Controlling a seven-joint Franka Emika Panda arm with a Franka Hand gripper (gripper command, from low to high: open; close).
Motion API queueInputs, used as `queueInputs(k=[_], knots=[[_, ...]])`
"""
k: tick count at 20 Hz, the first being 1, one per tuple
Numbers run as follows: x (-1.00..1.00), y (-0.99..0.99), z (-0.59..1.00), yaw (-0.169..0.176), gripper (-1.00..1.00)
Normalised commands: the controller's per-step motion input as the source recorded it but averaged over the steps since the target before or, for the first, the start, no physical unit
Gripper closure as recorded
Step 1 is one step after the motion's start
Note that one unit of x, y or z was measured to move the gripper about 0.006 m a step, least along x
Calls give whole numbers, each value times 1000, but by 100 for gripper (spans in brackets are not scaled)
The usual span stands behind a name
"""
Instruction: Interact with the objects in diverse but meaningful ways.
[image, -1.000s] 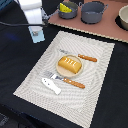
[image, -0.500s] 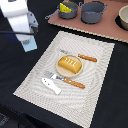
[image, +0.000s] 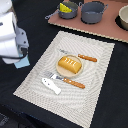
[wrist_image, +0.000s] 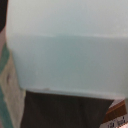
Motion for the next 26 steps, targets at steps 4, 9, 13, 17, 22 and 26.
queueInputs(k=[4,9,13,17,22,26], knots=[[111,-357,-115,0,100],[25,-251,-216,2,100],[-5,-184,-297,12,100],[-1,-129,-174,12,100],[15,-66,-85,17,-100],[243,0,334,28,-100]])
